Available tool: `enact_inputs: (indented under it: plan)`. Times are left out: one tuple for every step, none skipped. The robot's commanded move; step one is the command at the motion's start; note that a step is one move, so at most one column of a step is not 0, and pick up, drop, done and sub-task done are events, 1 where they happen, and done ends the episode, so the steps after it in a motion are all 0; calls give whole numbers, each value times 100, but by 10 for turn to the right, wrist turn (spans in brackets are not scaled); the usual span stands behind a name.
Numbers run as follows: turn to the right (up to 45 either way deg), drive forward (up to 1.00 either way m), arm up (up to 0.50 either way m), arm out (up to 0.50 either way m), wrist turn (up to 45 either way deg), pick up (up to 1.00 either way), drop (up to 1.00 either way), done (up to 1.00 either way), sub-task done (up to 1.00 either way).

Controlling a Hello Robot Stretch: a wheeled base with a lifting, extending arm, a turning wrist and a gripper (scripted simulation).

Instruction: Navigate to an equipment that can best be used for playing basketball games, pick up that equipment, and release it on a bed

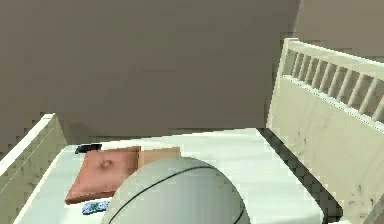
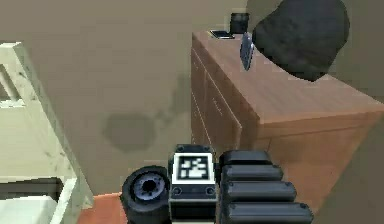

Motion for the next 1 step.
enact_inputs:
  plan:
    - [-90, 0, 0, 0, 0, 0, 0, 0, 0]
